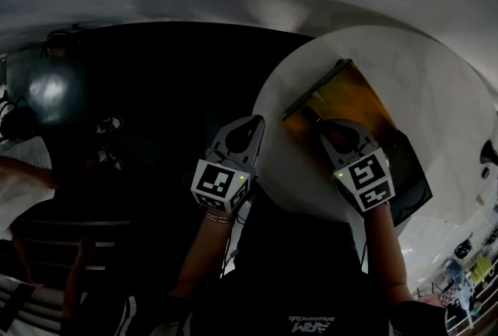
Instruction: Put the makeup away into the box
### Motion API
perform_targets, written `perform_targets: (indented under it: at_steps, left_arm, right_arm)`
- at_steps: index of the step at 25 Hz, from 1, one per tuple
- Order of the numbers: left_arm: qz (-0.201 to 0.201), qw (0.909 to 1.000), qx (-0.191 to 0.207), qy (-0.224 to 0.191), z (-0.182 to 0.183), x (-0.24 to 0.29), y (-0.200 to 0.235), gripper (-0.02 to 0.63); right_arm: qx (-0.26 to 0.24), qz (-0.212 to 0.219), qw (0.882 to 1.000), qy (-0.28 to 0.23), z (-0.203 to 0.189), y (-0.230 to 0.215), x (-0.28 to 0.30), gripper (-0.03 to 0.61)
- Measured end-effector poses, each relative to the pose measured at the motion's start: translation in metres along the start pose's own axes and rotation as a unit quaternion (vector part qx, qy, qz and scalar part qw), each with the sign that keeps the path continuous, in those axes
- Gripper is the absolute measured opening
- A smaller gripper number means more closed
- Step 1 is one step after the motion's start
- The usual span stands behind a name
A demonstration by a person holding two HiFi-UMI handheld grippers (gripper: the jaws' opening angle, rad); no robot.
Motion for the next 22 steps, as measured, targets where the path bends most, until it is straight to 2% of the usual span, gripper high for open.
perform_targets:
  at_steps: [15,22]
  left_arm:
    - [0.004,1.0000,-0.004,0.003,-0.0065,-0.0001,0.0001,0.017]
    - [0.003,1.0000,-0.003,0.003,-0.0066,-0.0023,-0.0007,0.017]
  right_arm:
    - [-0.010,0.005,1.000,0.029,-0.0070,0.0011,0.0073,0.100]
    - [-0.004,0.007,1.000,0.024,-0.0063,0.0015,0.0100,0.103]
Point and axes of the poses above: the fingertips, and each gripper's own axes: x forward along the fingers, y to its left, z out of its top, the point moved 4 cm from there along -x, backward along the fingers, and after that the axes turned 4 degrees about -y, right-handed, at the moved point
